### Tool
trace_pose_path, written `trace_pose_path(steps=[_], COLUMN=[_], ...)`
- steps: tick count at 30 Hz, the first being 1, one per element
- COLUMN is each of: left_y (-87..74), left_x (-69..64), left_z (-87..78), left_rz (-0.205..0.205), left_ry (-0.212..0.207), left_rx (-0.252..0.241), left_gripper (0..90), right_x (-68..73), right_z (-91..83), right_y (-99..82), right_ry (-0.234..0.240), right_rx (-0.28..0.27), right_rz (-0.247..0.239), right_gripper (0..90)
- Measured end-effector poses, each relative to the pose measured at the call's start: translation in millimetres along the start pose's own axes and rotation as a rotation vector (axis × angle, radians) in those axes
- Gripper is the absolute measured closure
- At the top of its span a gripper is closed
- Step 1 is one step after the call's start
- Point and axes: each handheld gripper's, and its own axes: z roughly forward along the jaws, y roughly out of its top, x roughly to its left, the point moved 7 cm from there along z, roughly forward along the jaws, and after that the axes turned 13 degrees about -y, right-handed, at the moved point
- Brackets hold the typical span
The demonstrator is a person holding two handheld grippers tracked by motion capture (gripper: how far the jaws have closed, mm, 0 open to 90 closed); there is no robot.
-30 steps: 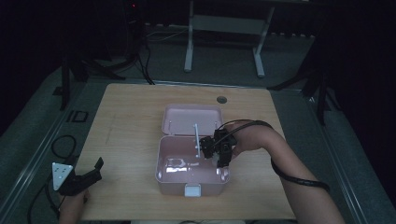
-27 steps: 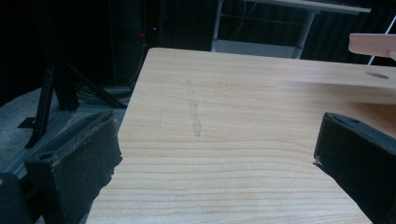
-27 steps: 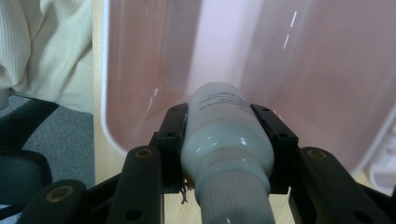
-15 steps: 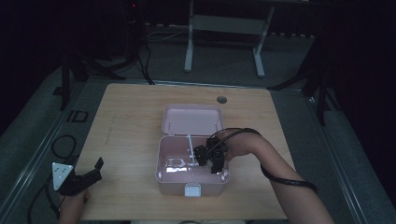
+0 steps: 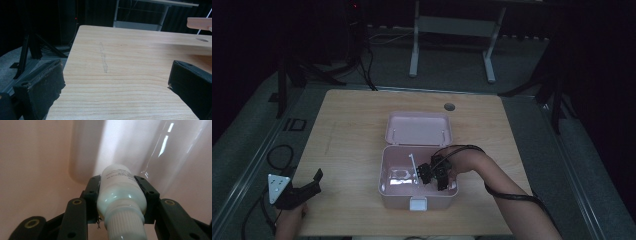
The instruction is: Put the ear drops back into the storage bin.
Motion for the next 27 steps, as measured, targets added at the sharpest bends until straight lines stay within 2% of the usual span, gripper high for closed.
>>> trace_pose_path(steps=[5, 9, 12, 14, 20, 27], left_y=[0.0, 0.0, 0.0, 0.0, -0.1, -0.1], left_x=[-0.1, -0.1, -0.2, -0.1, -0.2, -0.2], left_z=[0.0, 0.1, 0.1, 0.1, 0.2, 0.3], left_rz=[0.001, 0.001, 0.001, 0.001, 0.003, 0.003], left_ry=[0.000, 0.000, 0.001, 0.002, 0.001, -0.002], left_rx=[0.000, 0.001, 0.000, 0.001, 0.003, 0.003], left_gripper=[0.5, 0.5, 0.5, 0.5, 0.5, 0.5], right_x=[2.9, 6.3, 8.9, 10.2, 10.4, 10.0], right_z=[5.9, 8.2, 10.2, 11.1, 12.1, 11.5], right_y=[0.3, 1.3, 2.4, 2.6, 2.5, 2.3], right_ry=[0.008, 0.014, -0.005, -0.002, 0.006, 0.017], right_rx=[0.015, 0.001, 0.004, 0.010, 0.031, 0.027], right_rz=[0.001, 0.010, 0.003, -0.003, -0.002, 0.012], right_gripper=[59.4, 59.4, 59.2, 59.2, 59.0, 57.9])
